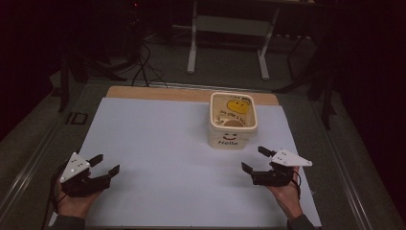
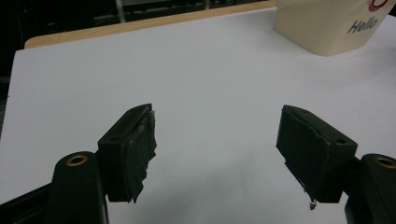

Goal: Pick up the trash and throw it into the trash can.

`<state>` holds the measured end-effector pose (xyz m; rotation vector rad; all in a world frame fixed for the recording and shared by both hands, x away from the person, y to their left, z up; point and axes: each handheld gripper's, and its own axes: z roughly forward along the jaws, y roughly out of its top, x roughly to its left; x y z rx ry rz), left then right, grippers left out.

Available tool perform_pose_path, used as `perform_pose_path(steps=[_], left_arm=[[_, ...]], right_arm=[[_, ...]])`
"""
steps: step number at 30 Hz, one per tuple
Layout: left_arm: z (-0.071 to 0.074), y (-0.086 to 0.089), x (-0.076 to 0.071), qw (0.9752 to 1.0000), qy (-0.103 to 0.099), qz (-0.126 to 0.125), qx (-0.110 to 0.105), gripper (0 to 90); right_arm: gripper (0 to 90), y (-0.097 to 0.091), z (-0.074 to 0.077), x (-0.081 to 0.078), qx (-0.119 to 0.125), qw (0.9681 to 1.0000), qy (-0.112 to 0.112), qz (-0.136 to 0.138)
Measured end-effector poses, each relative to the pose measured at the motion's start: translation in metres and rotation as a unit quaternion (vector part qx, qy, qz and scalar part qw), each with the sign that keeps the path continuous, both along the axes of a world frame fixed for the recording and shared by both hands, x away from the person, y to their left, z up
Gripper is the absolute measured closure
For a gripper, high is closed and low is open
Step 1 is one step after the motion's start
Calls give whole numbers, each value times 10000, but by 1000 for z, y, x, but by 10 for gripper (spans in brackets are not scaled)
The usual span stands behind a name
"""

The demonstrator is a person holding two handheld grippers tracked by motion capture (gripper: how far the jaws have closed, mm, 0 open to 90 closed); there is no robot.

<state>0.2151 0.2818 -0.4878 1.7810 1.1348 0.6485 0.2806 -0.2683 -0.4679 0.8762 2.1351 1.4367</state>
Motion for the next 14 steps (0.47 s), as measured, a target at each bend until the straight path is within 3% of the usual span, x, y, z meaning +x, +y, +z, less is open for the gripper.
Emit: perform_pose_path(steps=[14], left_arm=[[0, 1, 0, 10000, -16, 31, -1, 280]], right_arm=[[115, 1, -3, 2, 0, 10000, 53, 2]])
